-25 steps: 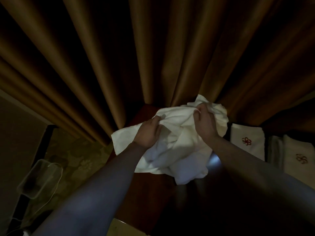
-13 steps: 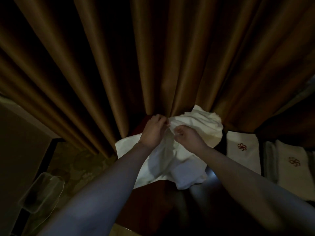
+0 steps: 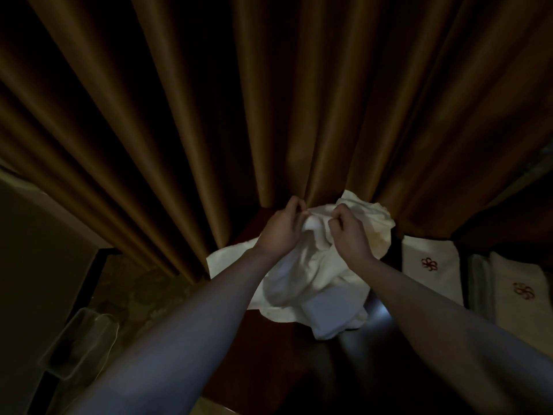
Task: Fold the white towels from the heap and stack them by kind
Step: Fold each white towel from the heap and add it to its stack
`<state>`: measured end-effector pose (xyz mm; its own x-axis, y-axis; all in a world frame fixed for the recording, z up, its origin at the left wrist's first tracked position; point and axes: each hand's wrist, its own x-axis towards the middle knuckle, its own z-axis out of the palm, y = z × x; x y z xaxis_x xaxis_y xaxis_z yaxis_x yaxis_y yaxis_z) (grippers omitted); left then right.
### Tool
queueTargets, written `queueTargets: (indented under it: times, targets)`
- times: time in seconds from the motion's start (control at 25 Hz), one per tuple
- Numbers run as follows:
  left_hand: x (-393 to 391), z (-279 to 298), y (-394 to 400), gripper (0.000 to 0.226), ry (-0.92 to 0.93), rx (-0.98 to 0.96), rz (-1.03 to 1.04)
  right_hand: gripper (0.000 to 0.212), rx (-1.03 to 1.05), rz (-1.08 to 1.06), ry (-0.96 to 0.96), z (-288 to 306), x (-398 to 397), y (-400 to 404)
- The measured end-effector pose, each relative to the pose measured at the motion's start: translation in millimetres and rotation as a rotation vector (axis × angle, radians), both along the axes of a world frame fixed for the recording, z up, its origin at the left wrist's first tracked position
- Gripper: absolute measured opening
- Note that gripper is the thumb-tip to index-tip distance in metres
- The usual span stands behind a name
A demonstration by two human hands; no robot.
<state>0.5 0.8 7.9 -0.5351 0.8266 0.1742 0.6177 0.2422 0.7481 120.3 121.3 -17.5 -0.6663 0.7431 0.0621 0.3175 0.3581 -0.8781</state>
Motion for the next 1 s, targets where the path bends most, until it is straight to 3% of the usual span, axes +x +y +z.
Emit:
queueTargets:
  times: [0.32, 0.44, 0.52, 0.64, 0.76, 0.88, 1.0]
  targets:
    - [-16.4, 51.3, 14.4, 0.018, -0.028, 0.013, -0.033, 0.020, -0.029, 0.031, 0.097, 79.1, 2.6, 26.7]
    - [-17.0, 75.6, 15.2, 0.018, -0.069, 0.145, 0.000, 0.014, -0.043, 0.043, 0.107, 101.1, 4.6, 24.6]
    - [-13.9, 91.0, 15.1, 0.019, -0.064, 0.192, -0.005, 0.017, -0.102, 0.105, 0.039, 106.6, 12.6, 18.3]
    - [-5.7, 104.9, 13.3, 0.020, 0.031, 0.190, -0.021, 0.043, -0.285, 0.144, -0.118, 103.7, 31.1, 6.4]
    - [-5.8, 109.1, 8.4, 0.018, 0.045, 0.225, 0.038, 0.042, -0.334, 0.117, -0.201, 95.6, 47.9, 3.6]
    - [-10.6, 104.2, -1.1, 0.019, 0.116, 0.093, 0.084, 0.039, -0.301, 0.131, -0.231, 96.9, 56.0, 6.4]
    - [-10.3, 91.0, -4.7, 0.030, 0.375, -0.130, 0.036, 0.042, -0.278, 0.170, -0.125, 114.1, 55.7, 3.5]
